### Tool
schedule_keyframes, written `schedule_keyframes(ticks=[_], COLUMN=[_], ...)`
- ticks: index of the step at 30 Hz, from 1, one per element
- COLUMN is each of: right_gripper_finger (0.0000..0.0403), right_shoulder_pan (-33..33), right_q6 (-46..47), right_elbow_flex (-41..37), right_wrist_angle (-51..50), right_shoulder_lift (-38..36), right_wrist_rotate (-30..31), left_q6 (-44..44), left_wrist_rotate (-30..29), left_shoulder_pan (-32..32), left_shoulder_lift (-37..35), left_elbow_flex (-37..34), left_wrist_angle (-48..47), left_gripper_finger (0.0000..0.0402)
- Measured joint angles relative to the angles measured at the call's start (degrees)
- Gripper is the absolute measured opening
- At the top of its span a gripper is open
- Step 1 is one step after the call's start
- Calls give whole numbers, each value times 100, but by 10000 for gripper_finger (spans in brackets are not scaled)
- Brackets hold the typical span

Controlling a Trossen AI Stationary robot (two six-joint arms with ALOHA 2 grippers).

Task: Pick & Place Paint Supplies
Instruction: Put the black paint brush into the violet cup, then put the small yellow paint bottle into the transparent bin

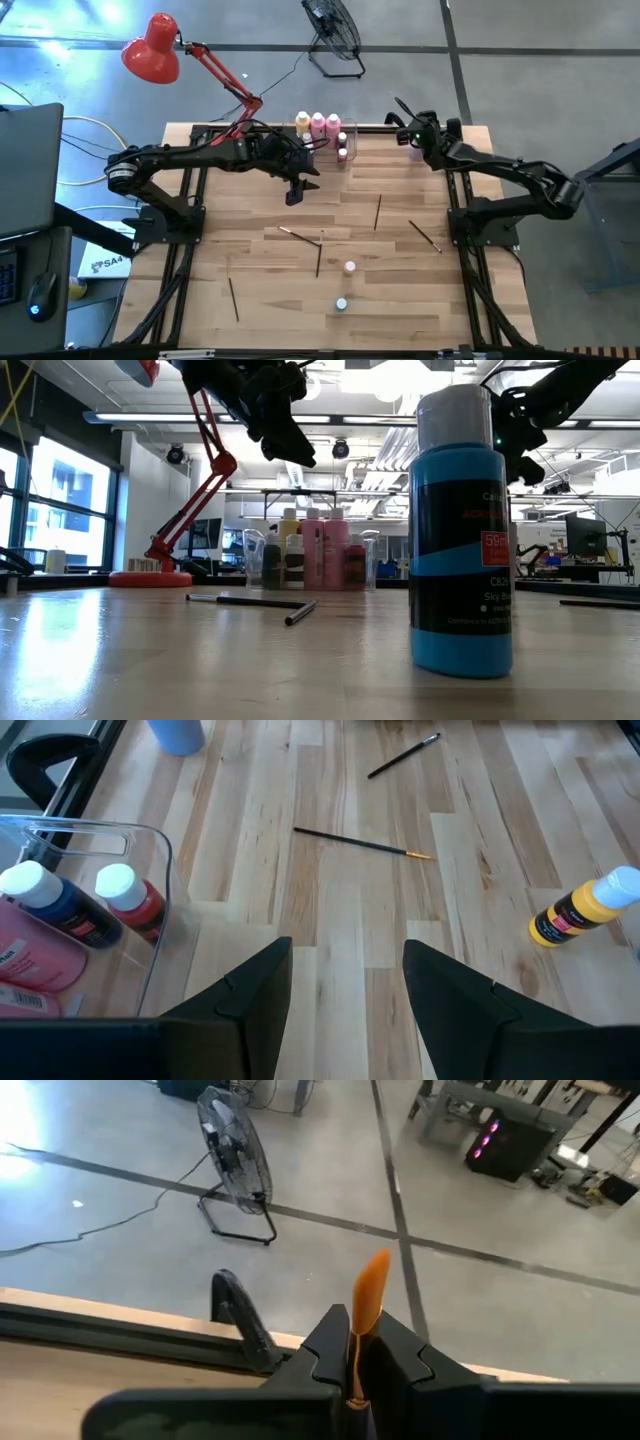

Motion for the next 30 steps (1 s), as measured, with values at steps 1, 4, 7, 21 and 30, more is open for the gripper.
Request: schedule_keyframes(ticks=[1,4,7,21,30], right_gripper_finger=[11,32,67,145,134], right_shoulder_pan=[-6,-7,-5,473,1534], right_q6=[47,88,78,-582,-812], right_elbow_flex=[0,0,0,293,380], right_wrist_angle=[1,-27,-42,-239,-693], right_shoulder_lift=[0,0,0,-604,-1663], right_wrist_rotate=[-44,-142,-81,-98,-97], left_q6=[0,0,-1,162,307], left_wrist_rotate=[0,0,0,-558,-710], left_shoulder_pan=[0,0,0,0,2], left_shoulder_lift=[0,0,0,-35,-39], left_elbow_flex=[0,0,0,2,2], left_wrist_angle=[0,0,0,60,52], left_gripper_finger=[190,190,190,190,190])
